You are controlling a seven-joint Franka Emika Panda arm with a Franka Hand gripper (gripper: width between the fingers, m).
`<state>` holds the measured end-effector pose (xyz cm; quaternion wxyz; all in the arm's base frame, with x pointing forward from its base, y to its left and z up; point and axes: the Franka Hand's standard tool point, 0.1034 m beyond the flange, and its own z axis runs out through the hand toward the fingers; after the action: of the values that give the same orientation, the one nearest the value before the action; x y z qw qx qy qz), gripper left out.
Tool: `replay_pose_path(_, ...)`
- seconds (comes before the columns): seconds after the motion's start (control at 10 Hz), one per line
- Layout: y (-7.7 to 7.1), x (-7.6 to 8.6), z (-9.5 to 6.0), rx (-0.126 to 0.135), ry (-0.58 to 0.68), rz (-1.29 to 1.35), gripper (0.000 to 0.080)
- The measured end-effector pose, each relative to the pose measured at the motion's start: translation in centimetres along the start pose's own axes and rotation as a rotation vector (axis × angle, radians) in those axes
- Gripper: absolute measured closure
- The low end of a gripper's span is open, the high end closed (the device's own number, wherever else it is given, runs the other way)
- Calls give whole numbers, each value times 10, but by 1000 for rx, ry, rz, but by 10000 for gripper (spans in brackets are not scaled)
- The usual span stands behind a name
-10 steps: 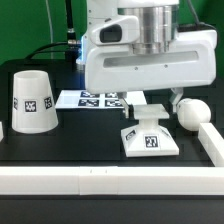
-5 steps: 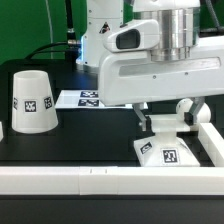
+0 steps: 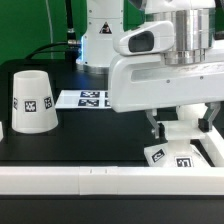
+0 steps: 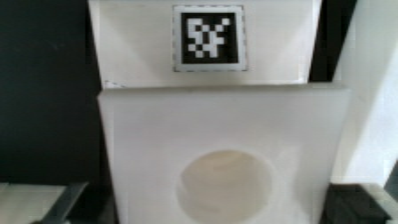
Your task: Assemble lamp
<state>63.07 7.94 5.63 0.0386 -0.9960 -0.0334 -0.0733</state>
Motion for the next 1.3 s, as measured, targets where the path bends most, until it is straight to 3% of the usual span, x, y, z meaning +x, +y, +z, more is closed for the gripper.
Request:
replay_pose_path(0.6,-6,7,1,3,-9,8,259)
replay_pose_path(0.7,-6,7,1,3,-9,8,130)
replay_pose_path(0.9,-7,6,1,3,-9,7,109)
replay_pose_path(1.3,-11,-45,-18,-6,-34,0,101)
